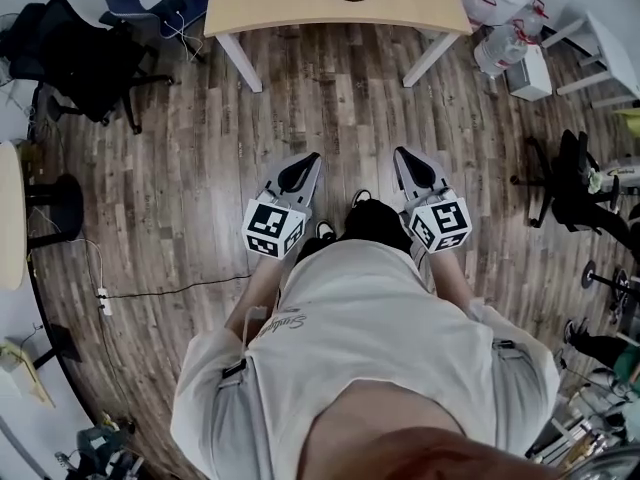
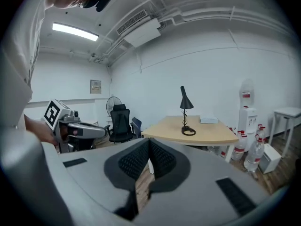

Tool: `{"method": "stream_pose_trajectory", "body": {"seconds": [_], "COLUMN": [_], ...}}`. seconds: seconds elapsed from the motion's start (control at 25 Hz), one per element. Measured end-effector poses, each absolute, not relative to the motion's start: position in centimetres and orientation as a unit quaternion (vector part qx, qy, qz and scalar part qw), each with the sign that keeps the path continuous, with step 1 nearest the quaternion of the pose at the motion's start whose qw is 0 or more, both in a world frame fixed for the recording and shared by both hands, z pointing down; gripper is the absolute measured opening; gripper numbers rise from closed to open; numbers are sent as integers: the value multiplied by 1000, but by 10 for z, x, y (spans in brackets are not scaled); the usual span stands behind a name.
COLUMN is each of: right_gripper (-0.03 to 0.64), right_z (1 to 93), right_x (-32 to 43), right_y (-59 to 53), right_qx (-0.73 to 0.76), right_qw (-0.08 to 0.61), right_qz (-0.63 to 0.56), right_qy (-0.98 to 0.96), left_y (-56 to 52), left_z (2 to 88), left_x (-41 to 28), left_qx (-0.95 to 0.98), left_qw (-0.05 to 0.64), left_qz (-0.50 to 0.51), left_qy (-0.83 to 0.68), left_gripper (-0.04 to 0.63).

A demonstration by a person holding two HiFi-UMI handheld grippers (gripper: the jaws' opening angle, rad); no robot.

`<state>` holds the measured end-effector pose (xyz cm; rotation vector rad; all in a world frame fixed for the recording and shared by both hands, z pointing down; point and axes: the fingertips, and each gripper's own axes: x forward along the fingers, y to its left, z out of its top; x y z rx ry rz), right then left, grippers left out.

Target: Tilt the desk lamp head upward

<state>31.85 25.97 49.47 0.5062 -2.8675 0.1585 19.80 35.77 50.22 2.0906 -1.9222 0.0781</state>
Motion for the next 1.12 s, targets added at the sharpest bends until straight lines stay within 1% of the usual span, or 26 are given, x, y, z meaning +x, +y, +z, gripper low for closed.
{"method": "stream_pose_trajectory", "body": {"seconds": [0.24, 0.44, 0.6, 0.76, 1.12], "right_gripper": [-6, -6, -6, -6, -6], "right_z": [500, 516, 527, 514, 479], "right_x": [296, 257, 218, 173, 113], "right_y": [233, 204, 170, 118, -19], "right_qx": [162, 146, 126, 103, 99], "right_qw": [105, 102, 93, 73, 35], "right_qz": [52, 73, 89, 81, 42], "right_qy": [-980, -981, -984, -989, -994], "left_y": [340, 319, 294, 246, 111], "left_z": [516, 515, 519, 514, 479], "left_x": [177, 155, 124, 89, 27], "left_qx": [713, 707, 685, 670, 673], "left_qw": [162, 167, 172, 181, 142], "left_qz": [32, 43, 61, 62, 48], "left_qy": [-681, -686, -705, -717, -724], "left_gripper": [15, 15, 15, 15, 15]}}
